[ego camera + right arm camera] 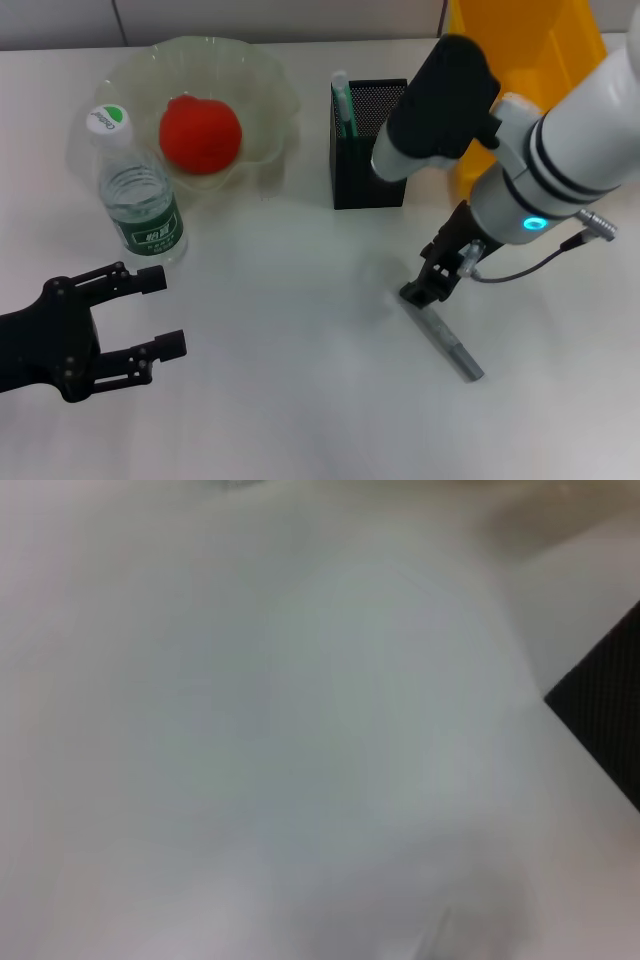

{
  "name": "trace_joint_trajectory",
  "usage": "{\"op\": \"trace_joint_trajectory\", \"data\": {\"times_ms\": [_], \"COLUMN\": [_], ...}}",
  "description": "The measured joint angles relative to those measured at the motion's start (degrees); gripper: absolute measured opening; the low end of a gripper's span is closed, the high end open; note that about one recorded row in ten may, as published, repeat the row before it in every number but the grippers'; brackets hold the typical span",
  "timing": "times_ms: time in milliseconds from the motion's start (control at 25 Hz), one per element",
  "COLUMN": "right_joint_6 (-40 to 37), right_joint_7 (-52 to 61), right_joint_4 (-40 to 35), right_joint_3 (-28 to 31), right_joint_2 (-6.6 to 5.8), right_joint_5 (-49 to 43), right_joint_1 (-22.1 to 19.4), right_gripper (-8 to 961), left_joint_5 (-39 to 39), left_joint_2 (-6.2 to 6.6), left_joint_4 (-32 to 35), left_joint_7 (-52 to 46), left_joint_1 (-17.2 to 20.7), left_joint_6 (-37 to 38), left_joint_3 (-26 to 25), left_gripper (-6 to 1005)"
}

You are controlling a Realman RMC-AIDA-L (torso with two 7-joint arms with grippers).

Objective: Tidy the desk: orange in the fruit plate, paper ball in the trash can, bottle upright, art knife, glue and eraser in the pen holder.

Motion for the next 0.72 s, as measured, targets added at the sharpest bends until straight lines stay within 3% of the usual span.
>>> {"op": "trace_joint_trajectory", "data": {"times_ms": [320, 720], "right_joint_6": [3.6, 5.0], "right_joint_7": [0.0, -0.3], "right_joint_4": [3.6, 4.1], "right_joint_3": [-3.2, -4.2], "right_joint_2": [0.07, 0.07], "right_joint_5": [1.3, 1.4], "right_joint_1": [0.2, 0.3], "right_gripper": [542, 197], "left_joint_5": [0.0, 0.0], "left_joint_2": [0.16, 0.07], "left_joint_4": [0.0, -0.1], "left_joint_7": [-0.5, -0.5], "left_joint_1": [-0.2, -0.4], "left_joint_6": [-0.2, -0.3], "left_joint_3": [-0.1, -0.1], "left_gripper": [799, 799]}}
